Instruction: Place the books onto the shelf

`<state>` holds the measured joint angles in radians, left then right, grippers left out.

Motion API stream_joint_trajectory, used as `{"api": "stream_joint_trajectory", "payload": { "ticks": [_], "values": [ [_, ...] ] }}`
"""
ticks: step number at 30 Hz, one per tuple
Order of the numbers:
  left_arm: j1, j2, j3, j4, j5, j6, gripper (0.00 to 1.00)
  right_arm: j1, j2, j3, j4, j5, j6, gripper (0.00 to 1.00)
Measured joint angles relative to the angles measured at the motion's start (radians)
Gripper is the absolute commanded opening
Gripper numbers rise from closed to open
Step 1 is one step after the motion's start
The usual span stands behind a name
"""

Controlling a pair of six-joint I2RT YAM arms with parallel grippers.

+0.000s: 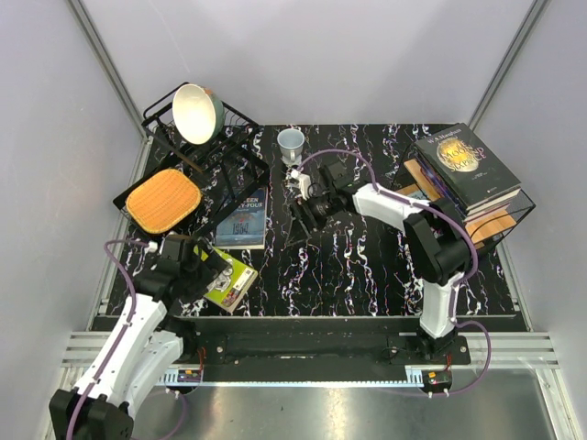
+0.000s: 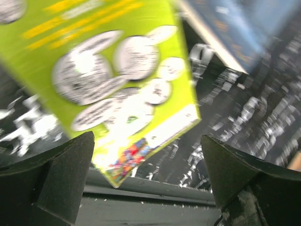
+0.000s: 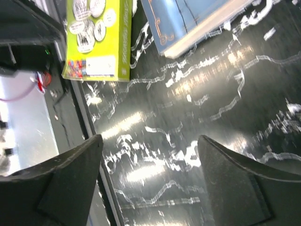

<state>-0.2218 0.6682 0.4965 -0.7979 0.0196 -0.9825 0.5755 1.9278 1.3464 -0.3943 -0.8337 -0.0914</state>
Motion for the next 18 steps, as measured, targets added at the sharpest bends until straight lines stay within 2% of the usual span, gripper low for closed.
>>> {"api": "stream_joint_trajectory", "payload": {
  "ticks": [6, 9, 12, 13, 18],
  "values": [
    [0.0, 0.051, 0.0, -0.099, -0.094, -0.111, 0.99, 0.056, 0.091, 0.035, 0.109, -0.004, 0.152, 0.92],
    [0.0, 0.092, -0.013, -0.094, -0.109, -0.137, 0.99, 0.083, 0.136, 0.056, 0.144, -0.005, 0.217, 0.92],
    [0.0, 0.15, -0.055, -0.059, -0.108, -0.155, 0.91, 0.099, 0.162, 0.058, 0.172, -0.006, 0.271, 0.92],
    [0.0, 0.174, -0.066, -0.045, -0.104, -0.164, 0.84, 0.102, 0.166, 0.058, 0.179, -0.006, 0.284, 0.92],
    [0.001, 0.219, -0.067, 0.044, -0.078, -0.165, 0.75, 0.114, 0.168, 0.05, 0.23, -0.005, 0.332, 0.93]
  ]
}}
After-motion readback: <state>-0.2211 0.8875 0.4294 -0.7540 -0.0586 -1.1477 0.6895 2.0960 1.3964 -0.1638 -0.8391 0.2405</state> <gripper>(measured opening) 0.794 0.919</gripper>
